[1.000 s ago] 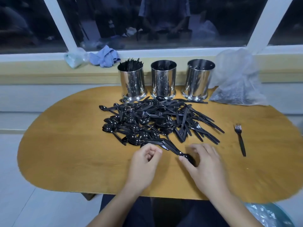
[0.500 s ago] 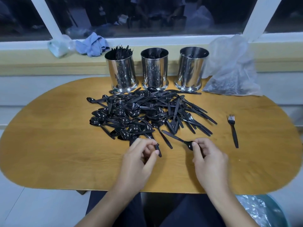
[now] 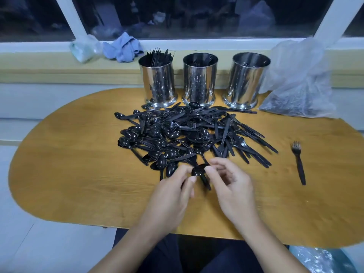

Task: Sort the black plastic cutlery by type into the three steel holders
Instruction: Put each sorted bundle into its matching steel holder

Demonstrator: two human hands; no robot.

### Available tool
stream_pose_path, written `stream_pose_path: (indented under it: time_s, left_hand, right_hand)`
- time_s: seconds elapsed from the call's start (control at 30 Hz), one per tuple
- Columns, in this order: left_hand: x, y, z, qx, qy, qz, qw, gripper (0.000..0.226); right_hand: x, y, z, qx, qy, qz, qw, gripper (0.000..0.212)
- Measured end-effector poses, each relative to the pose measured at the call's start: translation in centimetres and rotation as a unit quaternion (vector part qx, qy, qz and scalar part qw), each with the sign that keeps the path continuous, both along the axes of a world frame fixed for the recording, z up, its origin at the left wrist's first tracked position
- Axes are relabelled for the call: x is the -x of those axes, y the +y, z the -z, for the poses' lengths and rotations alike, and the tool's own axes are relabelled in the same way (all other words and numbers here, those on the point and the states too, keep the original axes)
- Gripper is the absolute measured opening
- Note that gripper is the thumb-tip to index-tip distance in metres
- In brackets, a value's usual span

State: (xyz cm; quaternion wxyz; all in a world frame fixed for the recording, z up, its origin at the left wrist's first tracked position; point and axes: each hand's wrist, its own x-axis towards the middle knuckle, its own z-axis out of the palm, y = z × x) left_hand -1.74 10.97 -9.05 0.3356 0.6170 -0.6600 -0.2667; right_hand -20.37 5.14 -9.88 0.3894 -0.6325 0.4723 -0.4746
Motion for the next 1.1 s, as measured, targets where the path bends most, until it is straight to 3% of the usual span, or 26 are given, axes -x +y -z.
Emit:
stream_pose_path:
  time_s: [0.07,0.13,0.23,0.4,0.6,0.83,0.9,1.0,1.1]
  left_hand:
    - [-0.5,0.1,0.3,-0.008,0.114,-0.055,0.992,0.013]
    - [-0.6,0.1,0.5,-0.021,0.212,-0.108,0.971,0.017]
    - [-0.5,0.6,0.5,-0.014,0.253,-0.14,0.957,0.017]
    - [-3.0,0.7,0.0,0.043,0.139,-0.222,0.964,0.012]
    - [-5.3,0.4,0.4,-0.029,-0.077,-0.216,0.973,0.027]
    - [-5.9,-0.2,0.9,-0.035,-0.168,-0.21,0.962,0.03]
    - [-6.0,-0.2,0.5,-0.043,-0.129,-0.206,0.969,0.03]
    - [-5.6,0.0,0.2,-0.026,0.043,-0.176,0.983,0.023]
    - [-4.5,-0.2,0.1,-0.031,0.213,-0.133,0.968,0.014]
  right_hand:
    - [-0.1,-0.5,0.7,0.069,0.137,0.035,0.988,0.02]
    - [-0.6,-0.8,1.6,0.111,0.286,0.051,0.951,0.038]
    - [-1.4,-1.0,2.2,0.132,0.361,0.044,0.922,0.039]
    - [-1.0,-0.6,2.2,0.105,0.348,0.056,0.93,0.01]
    - [-1.0,-0.4,1.9,0.095,0.354,0.072,0.928,0.012]
    - [-1.1,-0.3,2.1,0.077,0.351,0.083,0.929,0.014]
    - [-1.1,-0.2,1.8,0.071,0.331,0.088,0.937,0.014]
    - [-0.8,0.0,1.2,0.048,0.285,0.094,0.953,0.017]
    - [-0.7,1.1,0.5,0.005,0.207,0.063,0.976,0.02]
